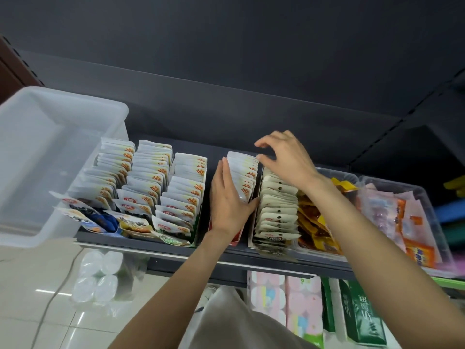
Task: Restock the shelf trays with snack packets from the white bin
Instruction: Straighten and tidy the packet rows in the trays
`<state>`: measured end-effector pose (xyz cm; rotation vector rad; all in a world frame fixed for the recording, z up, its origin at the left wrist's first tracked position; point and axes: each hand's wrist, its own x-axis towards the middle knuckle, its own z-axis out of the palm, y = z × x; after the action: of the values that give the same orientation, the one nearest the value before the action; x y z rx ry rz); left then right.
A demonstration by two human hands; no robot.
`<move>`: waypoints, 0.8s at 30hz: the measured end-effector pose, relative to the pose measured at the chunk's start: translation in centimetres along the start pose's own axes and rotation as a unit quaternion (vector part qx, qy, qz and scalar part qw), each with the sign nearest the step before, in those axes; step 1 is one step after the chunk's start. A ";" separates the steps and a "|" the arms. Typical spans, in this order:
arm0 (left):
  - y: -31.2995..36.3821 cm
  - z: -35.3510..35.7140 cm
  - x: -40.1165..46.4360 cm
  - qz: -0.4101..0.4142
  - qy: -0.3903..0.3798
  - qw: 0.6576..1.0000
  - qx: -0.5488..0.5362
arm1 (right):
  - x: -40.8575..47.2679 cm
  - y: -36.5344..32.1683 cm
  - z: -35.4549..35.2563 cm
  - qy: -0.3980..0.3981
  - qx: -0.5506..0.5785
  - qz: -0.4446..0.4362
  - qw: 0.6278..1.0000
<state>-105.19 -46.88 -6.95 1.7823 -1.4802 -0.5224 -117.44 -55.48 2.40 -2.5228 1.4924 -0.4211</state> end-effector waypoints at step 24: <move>0.5 0.9 1.3 0.024 0.119 0.992 0.026 | 1.6 -0.9 1.4 -0.135 -0.003 -0.034 0.990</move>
<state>-105.83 -48.44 -6.98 1.7755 -1.3774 -0.2390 -115.55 -56.43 1.57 -2.5192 1.3132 -0.0790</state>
